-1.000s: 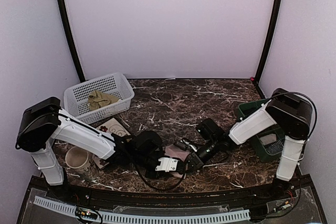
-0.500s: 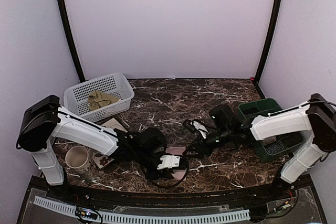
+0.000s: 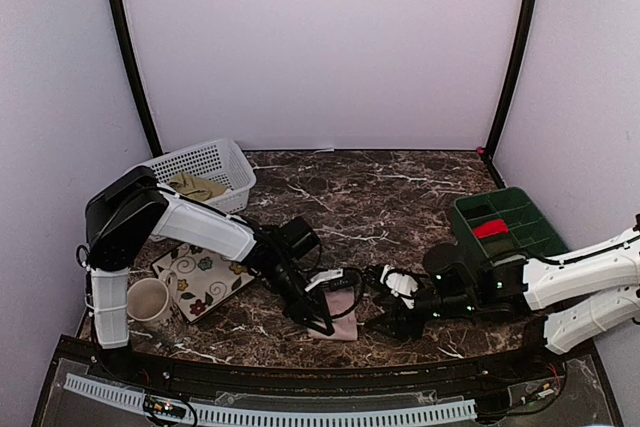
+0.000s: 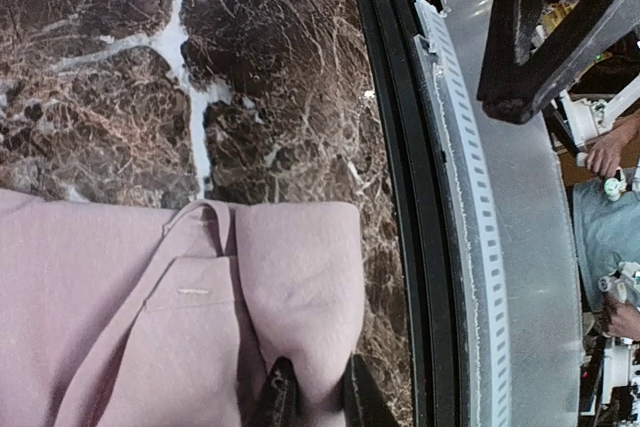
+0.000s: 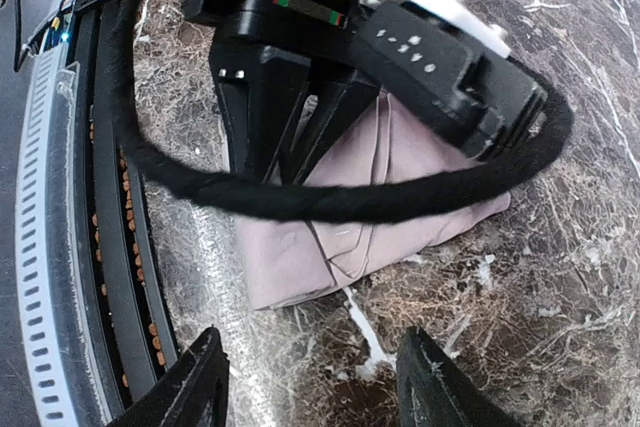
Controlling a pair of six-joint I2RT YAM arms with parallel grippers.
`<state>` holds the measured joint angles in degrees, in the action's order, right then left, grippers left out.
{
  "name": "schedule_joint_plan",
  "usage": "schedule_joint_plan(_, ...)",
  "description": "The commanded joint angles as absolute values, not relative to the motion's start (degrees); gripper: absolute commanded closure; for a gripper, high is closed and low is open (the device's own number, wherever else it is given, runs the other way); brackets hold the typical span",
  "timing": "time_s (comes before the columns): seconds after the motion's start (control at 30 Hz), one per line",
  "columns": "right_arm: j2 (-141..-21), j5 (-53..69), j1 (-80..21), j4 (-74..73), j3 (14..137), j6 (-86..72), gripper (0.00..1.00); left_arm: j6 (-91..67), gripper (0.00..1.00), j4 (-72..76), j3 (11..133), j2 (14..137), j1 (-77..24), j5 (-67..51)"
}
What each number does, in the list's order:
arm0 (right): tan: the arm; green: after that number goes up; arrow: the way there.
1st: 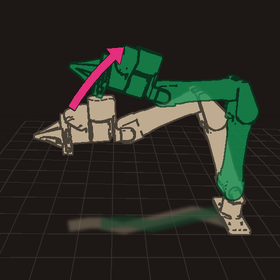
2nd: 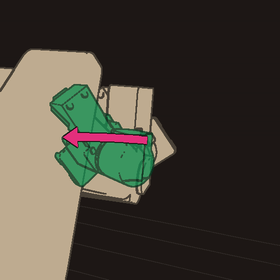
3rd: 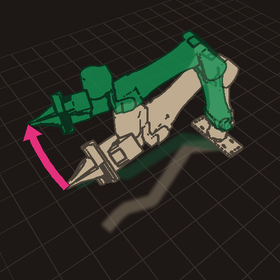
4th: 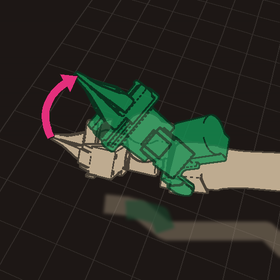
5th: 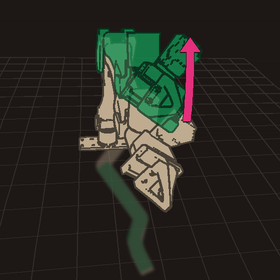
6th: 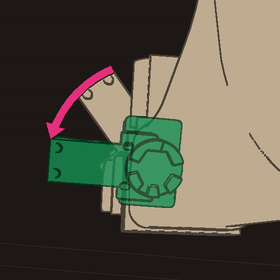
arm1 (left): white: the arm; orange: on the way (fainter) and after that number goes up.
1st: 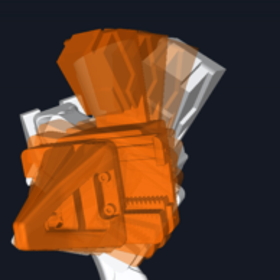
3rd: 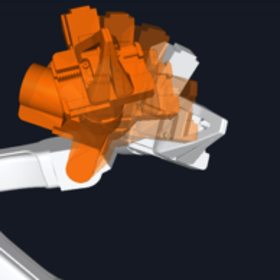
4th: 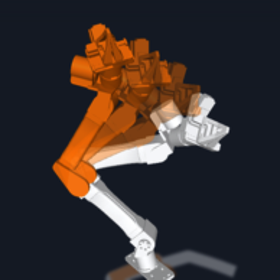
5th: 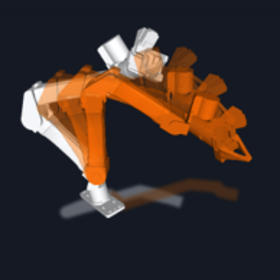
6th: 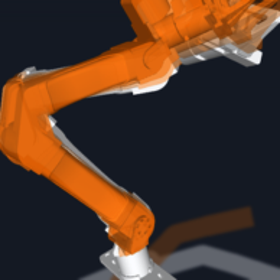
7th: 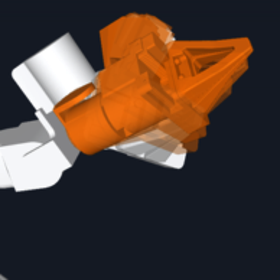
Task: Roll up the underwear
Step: Roll the underwear at the center of the board.
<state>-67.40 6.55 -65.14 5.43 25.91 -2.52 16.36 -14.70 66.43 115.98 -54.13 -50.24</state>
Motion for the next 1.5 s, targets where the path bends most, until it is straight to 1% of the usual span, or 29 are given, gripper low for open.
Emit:
schedule_joint_plan(0.0,-68.42,0.26,-69.71,11.1,24.82,-0.06,0.44,16.53,0.86,-22.11,65.96,120.37,-52.19,-53.26)
schedule_joint_plan(0.17,-74.3,-0.98,-73.2,15.46,26.52,3.43,0.43,18.2,0.84,-22.14,66.09,121.29,-51.23,-53.82)
schedule_joint_plan(0.4,-85.39,-1.0,-75.04,19.76,31.5,10.07,0.44,18.35,0.83,-22.42,66.94,122.83,-50.63,-54.64)
schedule_joint_plan(0.6,-89.72,-2.74,-75.15,21.35,32.51,12.69,0.44,18.37,0.81,-22.35,66.8,123.05,-50.62,-54.63)
schedule_joint_plan(0.67,-90.54,-2.52,-75.11,21.44,32.51,13.45,0.46,18.36,0.81,-22.31,66.72,123.05,-50.62,-54.62)
schedule_joint_plan(0.83,-93.84,-2.1,-75.17,21.28,32.42,13.77,0.6,18.62,0.79,-22.25,66.7,123.05,-50.63,-54.2)
schedule_joint_plan(0.9,-94.44,-1.67,-75.08,20.72,32.56,13.51,0.71,18.72,0.76,-22.3,66.79,123.05,-50.63,-54.16)
schedule_joint_plan(0.93,-94.43,-1.33,-75.11,20.1,32.79,13.24,0.81,18.76,0.73,-22.51,66.82,122.98,-50.63,-54.0)
schedule_joint_plan(0.97,-94.07,-0.85,-75.13,19.5,32.92,12.9,0.89,18.76,0.69,-22.69,66.98,122.92,-50.58,-53.71)
schedule_joint_plan(1.03,-93.14,0.17,-75.07,18.17,33.04,11.73,0.99,18.78,0.6,-23.0,67.08,121.97,-50.42,-52.82)
schedule_joint_plan(1.1,-92.09,1.46,-74.94,16.63,33.16,9.31,1.0,18.58,0.51,-22.76,66.62,119.53,-49.84,-51.22)
schedule_joint_plan(1.2,-91.75,5.53,-74.19,14.9,33.11,5.1,1.0,17.32,0.44,-20.05,64.48,114.56,-48.52,-48.43)
schedule_joint_plan(1.33,-89.97,9.45,-73.16,14.69,32.41,0.46,1.0,15.61,0.4,-15.22,60.69,106.34,-46.07,-43.23)
schedule_joint_plan(1.47,-90.14,13.68,-70.92,14.4,33.09,-3.9,1.0,15.09,0.39,-9.18,55.52,98.05,-44.66,-31.61)
